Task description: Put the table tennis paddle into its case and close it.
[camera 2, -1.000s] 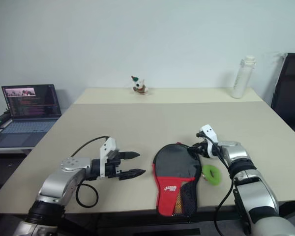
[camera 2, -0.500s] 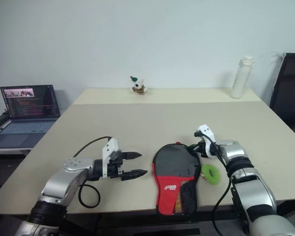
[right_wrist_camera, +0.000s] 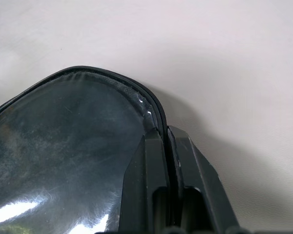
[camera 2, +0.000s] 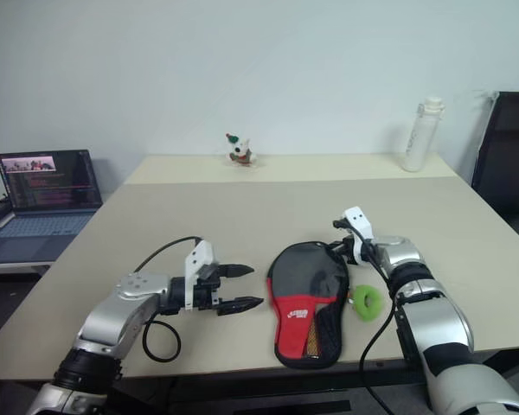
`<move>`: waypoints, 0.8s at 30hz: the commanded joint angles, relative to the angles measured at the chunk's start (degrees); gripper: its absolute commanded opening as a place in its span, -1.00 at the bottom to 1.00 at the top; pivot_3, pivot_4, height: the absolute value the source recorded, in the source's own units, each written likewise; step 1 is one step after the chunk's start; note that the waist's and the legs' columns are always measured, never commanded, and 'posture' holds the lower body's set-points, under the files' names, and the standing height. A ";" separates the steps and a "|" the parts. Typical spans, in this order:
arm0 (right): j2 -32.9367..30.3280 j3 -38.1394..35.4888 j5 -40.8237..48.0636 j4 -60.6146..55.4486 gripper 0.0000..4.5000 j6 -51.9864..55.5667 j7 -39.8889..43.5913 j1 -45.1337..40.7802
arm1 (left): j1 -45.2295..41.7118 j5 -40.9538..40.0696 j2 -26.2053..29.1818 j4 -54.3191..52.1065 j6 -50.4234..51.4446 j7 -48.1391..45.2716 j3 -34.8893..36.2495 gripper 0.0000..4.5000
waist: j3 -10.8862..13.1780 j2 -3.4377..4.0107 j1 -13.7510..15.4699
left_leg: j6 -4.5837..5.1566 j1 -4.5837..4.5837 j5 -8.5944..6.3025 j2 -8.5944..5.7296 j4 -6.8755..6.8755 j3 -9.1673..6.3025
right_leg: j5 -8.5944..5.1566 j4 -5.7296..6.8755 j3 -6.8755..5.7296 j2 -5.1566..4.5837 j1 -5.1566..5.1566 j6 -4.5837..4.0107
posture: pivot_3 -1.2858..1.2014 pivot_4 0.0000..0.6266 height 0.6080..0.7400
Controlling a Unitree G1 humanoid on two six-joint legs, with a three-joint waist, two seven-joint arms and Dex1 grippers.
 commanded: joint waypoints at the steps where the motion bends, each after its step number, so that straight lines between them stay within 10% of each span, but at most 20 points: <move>1: 0.36 -1.19 -0.52 -0.27 -0.99 -2.13 -0.43 -2.31 | -0.79 -0.42 -0.11 -1.72 -0.07 0.39 -0.03 1.00 | 0.00 0.00 -0.12 | 0.00 0.00 0.00 0.00 0.00 0.00 | 0.00 0.01 0.00 0.00 0.00 0.00 | 0.03 -0.52 1.00; 24: 3.62 -1.36 -3.33 2.38 -0.90 -4.40 -2.56 -4.63 | -1.61 -0.43 -0.14 -2.08 0.41 0.98 -1.05 1.00 | 0.01 0.02 -0.80 | 0.00 0.01 0.00 0.02 0.00 0.00 | 0.00 0.02 0.01 0.02 -0.01 0.00 | 0.03 -0.52 1.00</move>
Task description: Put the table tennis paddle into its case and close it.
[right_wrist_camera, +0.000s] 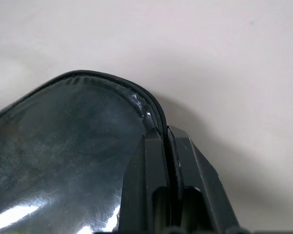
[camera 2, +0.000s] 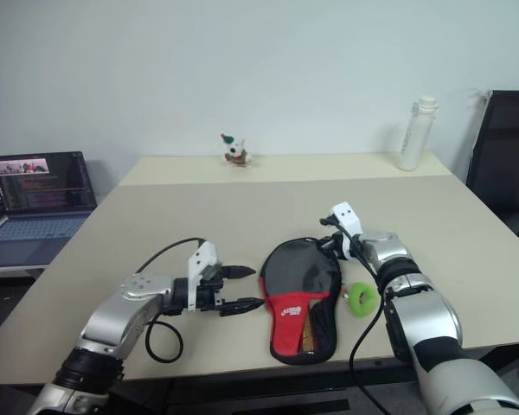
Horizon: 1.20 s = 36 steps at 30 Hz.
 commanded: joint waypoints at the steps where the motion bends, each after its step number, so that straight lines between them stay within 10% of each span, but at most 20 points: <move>1: 0.55 -1.04 -0.16 -0.28 -0.78 -1.09 -0.98 -1.80 | -1.42 -0.38 -0.17 -1.73 -0.69 -0.11 0.13 1.00 | 0.00 0.00 0.00 | 0.00 0.00 0.00 0.00 0.00 0.00 | 0.00 0.00 0.00 0.00 0.00 0.00 | 0.03 -0.52 1.00; 13: -1.15 -6.64 5.13 -6.75 0.99 3.82 1.12 -1.60 | -8.65 2.56 -6.01 7.73 -6.62 -1.18 -3.62 1.00 | 0.00 0.00 0.12 | 0.00 -0.02 0.00 -0.02 0.00 0.00 | 0.00 0.00 0.00 -0.01 0.00 0.00 | 0.03 -0.52 1.00; 24: -17.46 -10.97 15.59 -77.74 0.99 41.24 0.93 34.30 | -21.70 11.52 -15.66 35.84 -24.66 -3.52 -8.61 1.00 | 0.00 0.01 1.91 | 0.01 -0.27 -0.02 -0.13 0.03 -0.15 | -0.02 -0.08 -0.15 -0.08 -0.08 0.05 | 0.03 -0.52 1.00; 36: -15.05 -19.37 23.60 -99.28 0.99 57.58 -9.96 53.38 | -29.70 19.57 -22.74 57.91 -39.21 -0.41 -8.77 1.00 | 0.00 -0.04 1.39 | 0.02 -0.08 -0.02 -0.05 0.17 0.00 | -0.14 -0.08 0.01 0.02 0.07 0.45 | 0.03 -0.52 1.00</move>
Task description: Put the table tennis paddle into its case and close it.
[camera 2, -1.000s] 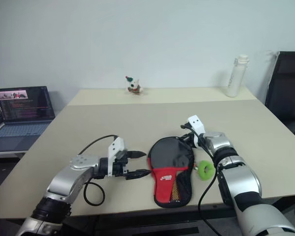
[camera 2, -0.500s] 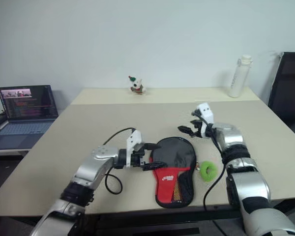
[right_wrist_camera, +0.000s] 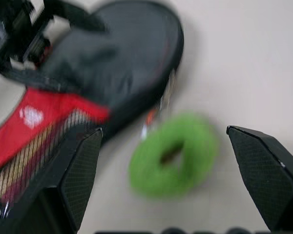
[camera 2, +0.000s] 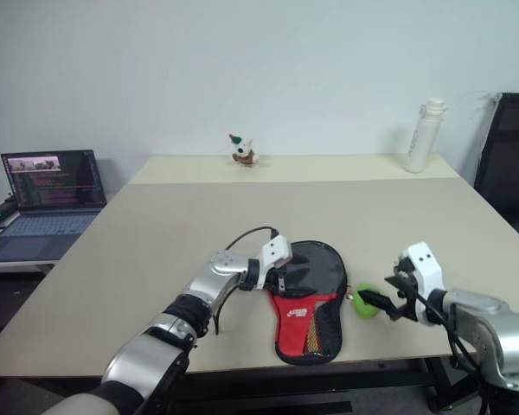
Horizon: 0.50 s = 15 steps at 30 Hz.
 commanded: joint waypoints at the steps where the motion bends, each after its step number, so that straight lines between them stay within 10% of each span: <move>1: 1.42 -0.38 0.49 -1.19 0.99 -1.14 -3.66 -0.08 | -2.00 1.66 -0.46 3.13 -3.13 -0.65 0.13 1.00 | 0.00 0.00 0.09 | 0.00 0.00 0.00 0.00 0.01 0.00 | 0.00 -0.01 -0.01 0.00 0.01 0.00 | 0.03 -0.52 1.00; 15: 1.80 9.24 -5.91 14.32 0.83 -13.73 -8.94 -2.23 | -1.55 1.25 -0.20 4.97 -2.83 -8.57 1.97 1.00 | -0.03 -0.04 0.08 | 0.00 0.00 0.00 0.00 0.01 -0.02 | 0.01 -0.01 -0.03 0.01 0.03 0.01 | 0.03 -0.52 1.00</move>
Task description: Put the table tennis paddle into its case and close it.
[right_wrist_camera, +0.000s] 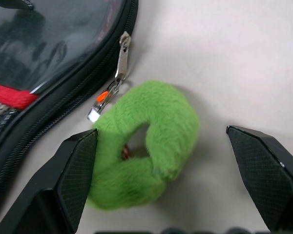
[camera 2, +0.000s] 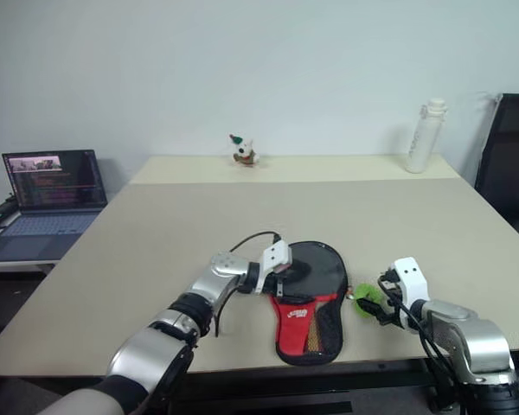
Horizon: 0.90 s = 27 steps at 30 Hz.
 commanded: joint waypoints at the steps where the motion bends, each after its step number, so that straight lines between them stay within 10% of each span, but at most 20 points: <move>1: -0.92 0.76 -0.43 0.56 0.74 -1.16 -0.28 -0.35 | 0.28 0.47 -0.13 -0.25 0.44 -1.99 0.14 1.00 | 0.00 0.00 0.00 | 0.00 0.00 0.00 0.00 0.00 0.01 | 0.00 0.00 0.01 0.00 0.00 0.00 | 0.03 -0.52 1.00; 13: -7.71 2.29 5.26 -8.93 -0.99 3.41 6.13 1.75 | 0.61 1.83 -0.27 1.26 0.60 -2.37 -0.57 1.00 | 0.00 0.00 0.04 | 0.00 -0.02 0.00 0.00 -0.01 -0.03 | 0.00 -0.02 -0.02 0.00 0.00 0.00 | 0.03 -0.52 1.00; 27: -23.31 4.22 15.36 -27.24 -0.99 4.05 18.57 13.48 | 0.16 1.94 -2.51 2.10 0.75 -0.84 -0.40 1.00 | -0.04 -0.07 0.39 | 0.00 -0.05 -0.01 -0.03 0.03 -0.08 | -0.01 -0.12 -0.07 -0.03 0.06 0.02 | 0.03 -0.52 1.00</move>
